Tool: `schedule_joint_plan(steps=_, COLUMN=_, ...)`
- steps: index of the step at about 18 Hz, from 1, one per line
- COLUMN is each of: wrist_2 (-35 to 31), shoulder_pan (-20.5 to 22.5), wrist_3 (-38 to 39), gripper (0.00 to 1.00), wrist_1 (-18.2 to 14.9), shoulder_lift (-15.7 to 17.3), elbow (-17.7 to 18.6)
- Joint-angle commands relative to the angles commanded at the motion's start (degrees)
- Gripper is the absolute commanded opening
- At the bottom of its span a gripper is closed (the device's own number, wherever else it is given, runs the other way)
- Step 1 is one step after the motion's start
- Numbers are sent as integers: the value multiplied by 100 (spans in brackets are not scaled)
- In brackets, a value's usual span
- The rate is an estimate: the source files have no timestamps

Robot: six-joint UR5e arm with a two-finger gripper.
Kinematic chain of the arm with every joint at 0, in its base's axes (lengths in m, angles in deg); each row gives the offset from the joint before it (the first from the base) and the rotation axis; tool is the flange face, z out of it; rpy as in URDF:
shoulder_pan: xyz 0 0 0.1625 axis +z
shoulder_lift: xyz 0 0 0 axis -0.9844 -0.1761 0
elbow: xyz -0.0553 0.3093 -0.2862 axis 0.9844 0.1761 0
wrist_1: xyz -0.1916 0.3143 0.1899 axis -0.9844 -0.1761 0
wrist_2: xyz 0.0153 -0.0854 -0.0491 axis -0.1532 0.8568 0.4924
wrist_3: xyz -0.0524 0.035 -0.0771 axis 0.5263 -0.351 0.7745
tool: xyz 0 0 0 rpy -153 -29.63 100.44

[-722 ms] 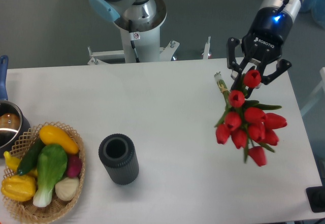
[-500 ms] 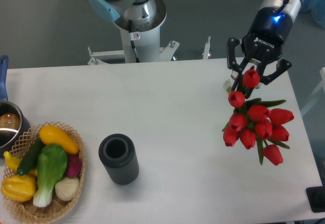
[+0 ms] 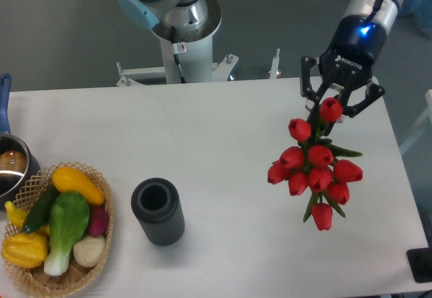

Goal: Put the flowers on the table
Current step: 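Lower the held red tulip bunch toward the table with the gripper, then lay the tulips on the table, open the gripper and lift away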

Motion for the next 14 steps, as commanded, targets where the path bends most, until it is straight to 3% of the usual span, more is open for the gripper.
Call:
schedule_joint_plan(steps=4, wrist_2=-729, shoulder_pan=-158, wrist_3=-79, gripper=37, wrist_1=0, shoulder_lift=-26, elbow=-36)
schedule_joint_plan(steps=14, wrist_2=-2619, shoulder_pan=-756, wrist_3=-501, gripper=37, wrist_1=-35, shoulder_lift=-492, elbow=44)
